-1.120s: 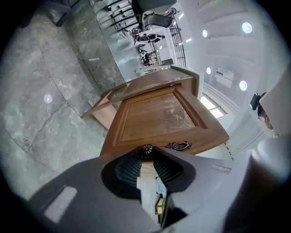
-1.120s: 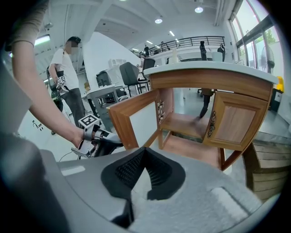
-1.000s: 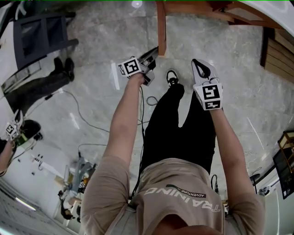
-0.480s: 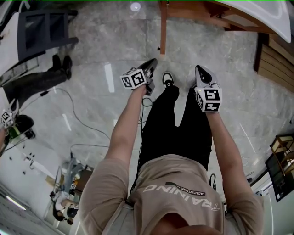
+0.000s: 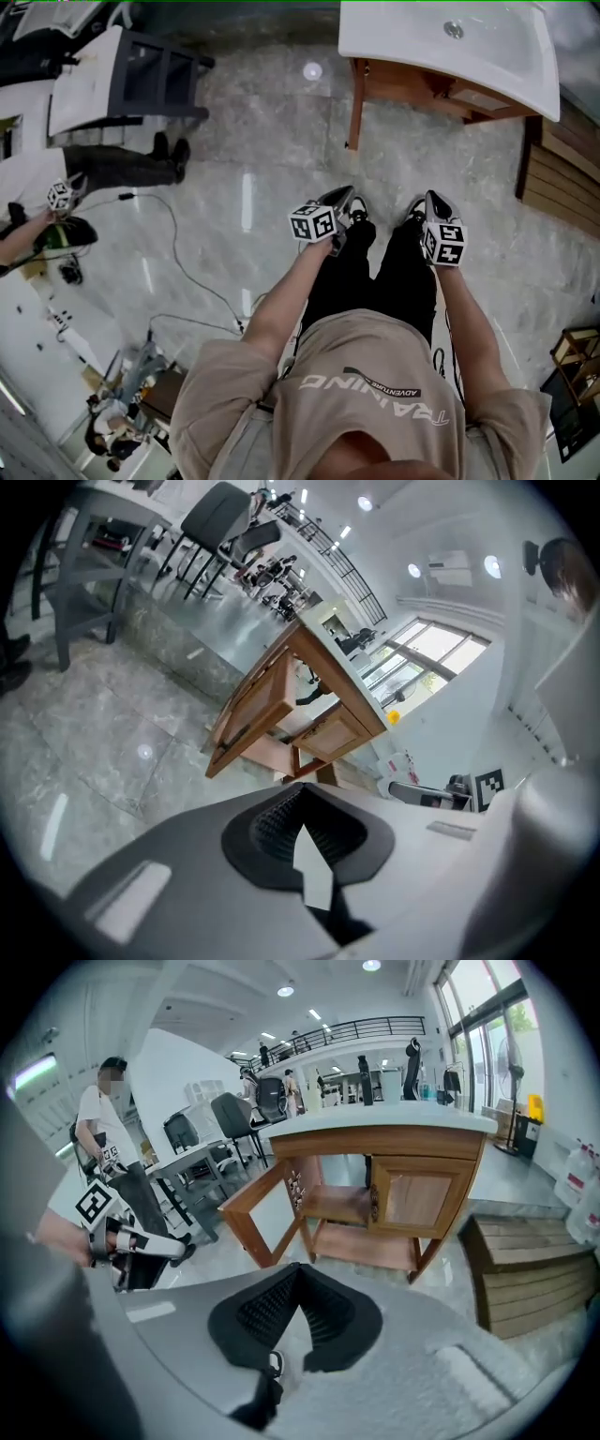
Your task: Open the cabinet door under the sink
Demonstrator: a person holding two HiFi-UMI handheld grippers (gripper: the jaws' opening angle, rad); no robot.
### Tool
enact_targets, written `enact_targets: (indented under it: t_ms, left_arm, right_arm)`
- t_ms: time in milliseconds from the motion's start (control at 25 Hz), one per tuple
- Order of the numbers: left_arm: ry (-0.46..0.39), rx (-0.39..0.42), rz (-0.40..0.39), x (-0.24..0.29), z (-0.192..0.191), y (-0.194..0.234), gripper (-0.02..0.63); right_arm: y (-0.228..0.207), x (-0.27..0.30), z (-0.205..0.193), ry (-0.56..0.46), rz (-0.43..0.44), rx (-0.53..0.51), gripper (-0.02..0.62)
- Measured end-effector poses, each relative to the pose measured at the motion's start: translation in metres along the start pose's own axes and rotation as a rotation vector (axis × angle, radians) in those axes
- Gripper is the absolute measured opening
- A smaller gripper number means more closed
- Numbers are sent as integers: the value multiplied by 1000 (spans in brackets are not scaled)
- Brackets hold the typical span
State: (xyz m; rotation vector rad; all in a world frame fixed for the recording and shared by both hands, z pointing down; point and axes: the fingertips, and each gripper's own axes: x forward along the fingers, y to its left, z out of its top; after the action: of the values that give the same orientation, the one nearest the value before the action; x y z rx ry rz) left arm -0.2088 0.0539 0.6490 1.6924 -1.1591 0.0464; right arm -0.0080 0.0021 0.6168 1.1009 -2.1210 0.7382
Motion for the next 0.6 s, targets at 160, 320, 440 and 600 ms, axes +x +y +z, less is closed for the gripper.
enact_targets:
  t_ms: [160,320,440,600]
  left_arm:
    - [-15,146,25,-8,32,-44,12]
    - [-26,276,42,-7,66,-95,12]
    - [-59,319,37,0,90,-135,12]
    - [-120,381,8,7,121,-186,12]
  right_arm:
    - [8,-27,31,-58,16,-124,3]
    - [12,-59,72,-154,29,-133,3]
    - [7,-82,97,-209,20,-154,3]
    - [6,-110,128,-269,49,-220,2]
